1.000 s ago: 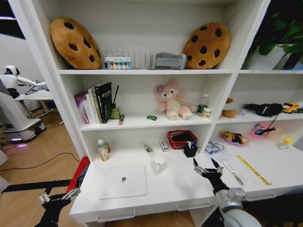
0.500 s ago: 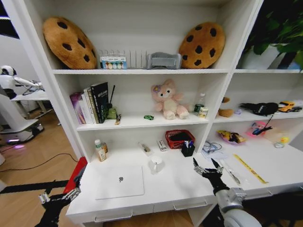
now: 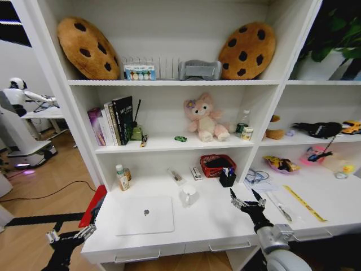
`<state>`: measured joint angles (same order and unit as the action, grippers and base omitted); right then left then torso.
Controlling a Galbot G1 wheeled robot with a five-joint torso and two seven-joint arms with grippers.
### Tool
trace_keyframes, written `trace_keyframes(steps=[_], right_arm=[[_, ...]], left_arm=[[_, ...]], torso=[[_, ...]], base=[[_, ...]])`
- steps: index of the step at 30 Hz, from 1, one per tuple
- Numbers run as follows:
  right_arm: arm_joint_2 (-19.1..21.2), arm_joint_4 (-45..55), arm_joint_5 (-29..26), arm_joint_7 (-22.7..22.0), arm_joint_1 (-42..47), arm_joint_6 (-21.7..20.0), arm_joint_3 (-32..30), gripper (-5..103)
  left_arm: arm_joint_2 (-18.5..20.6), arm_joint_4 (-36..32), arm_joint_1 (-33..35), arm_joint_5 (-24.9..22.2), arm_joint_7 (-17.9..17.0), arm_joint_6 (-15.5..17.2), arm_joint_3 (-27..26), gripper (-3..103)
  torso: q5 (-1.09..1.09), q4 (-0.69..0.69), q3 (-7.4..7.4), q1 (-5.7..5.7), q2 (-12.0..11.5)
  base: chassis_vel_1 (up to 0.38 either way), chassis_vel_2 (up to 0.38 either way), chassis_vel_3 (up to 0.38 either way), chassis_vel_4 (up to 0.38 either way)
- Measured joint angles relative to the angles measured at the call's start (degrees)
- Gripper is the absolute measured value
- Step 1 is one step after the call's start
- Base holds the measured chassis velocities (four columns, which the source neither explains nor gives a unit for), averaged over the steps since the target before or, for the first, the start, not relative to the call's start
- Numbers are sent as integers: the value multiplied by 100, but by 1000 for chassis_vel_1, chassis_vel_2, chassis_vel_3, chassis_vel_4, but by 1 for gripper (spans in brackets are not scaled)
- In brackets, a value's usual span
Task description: Organize the objects on the table.
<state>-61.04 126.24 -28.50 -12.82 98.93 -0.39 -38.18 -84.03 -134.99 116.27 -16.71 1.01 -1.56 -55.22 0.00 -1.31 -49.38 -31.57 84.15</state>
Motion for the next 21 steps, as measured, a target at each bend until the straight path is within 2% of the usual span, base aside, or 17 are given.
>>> trace_keyframes(steps=[6, 11, 21], right_arm=[[0, 0, 0, 0, 0, 0, 0, 100], [0, 0, 0, 0, 1, 0, 0, 100], [0, 0, 0, 1, 0, 0, 0, 100]], left_arm=[[0, 1, 0, 0, 0, 0, 0, 100], [0, 0, 1, 0, 0, 0, 0, 100], [0, 0, 0, 0, 0, 0, 0, 100]], torso=[[0, 0, 64, 55, -120], [0, 0, 175, 151, -325], [0, 0, 204, 175, -378]], base=[[0, 0, 0, 0], [17, 21, 17, 14], [4, 5, 3, 4]])
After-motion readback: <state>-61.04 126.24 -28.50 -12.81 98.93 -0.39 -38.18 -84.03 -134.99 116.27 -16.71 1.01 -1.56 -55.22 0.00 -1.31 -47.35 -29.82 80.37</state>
